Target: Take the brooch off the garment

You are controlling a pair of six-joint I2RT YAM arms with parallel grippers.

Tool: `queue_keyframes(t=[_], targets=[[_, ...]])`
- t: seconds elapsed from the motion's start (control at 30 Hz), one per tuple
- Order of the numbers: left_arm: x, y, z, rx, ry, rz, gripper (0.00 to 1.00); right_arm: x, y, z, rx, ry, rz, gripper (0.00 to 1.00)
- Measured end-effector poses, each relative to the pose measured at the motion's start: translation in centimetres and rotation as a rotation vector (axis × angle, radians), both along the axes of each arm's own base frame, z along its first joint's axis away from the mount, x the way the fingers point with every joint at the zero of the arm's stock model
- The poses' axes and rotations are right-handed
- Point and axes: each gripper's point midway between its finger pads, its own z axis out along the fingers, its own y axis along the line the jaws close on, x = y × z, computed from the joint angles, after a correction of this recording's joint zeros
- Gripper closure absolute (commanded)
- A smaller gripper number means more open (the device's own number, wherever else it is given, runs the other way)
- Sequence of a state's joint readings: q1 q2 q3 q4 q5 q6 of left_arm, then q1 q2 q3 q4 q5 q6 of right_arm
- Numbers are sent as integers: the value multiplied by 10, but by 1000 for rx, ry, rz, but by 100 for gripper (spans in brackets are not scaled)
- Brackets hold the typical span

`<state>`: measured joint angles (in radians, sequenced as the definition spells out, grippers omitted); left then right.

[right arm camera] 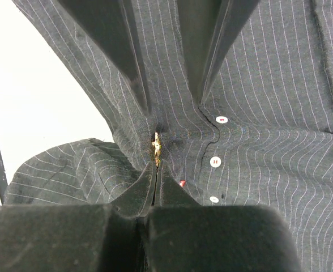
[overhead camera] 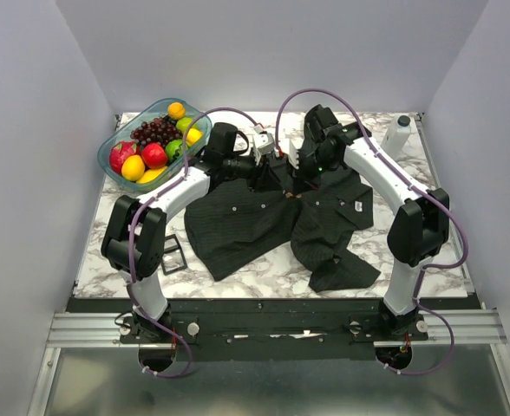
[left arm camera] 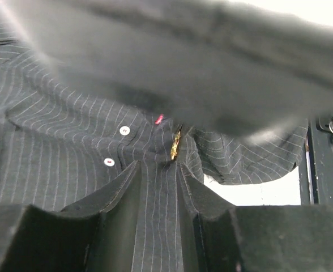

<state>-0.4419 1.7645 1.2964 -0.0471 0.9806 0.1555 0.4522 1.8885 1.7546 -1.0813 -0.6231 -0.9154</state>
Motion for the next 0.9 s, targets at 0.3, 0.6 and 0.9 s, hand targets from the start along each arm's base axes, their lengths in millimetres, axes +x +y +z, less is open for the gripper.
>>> queue_keyframes(t=[0.3,0.6,0.9], targets=[[-7,-13,-6,-5,37,-43,62,-6,-2,1,2,27,-19,99],[-9,-15,-5,-12,62,-39,64,-9,1,3,15,52,-34,100],[-6,-17,0,-63,109,-8,61,-7,4,6,35,69,-76,99]])
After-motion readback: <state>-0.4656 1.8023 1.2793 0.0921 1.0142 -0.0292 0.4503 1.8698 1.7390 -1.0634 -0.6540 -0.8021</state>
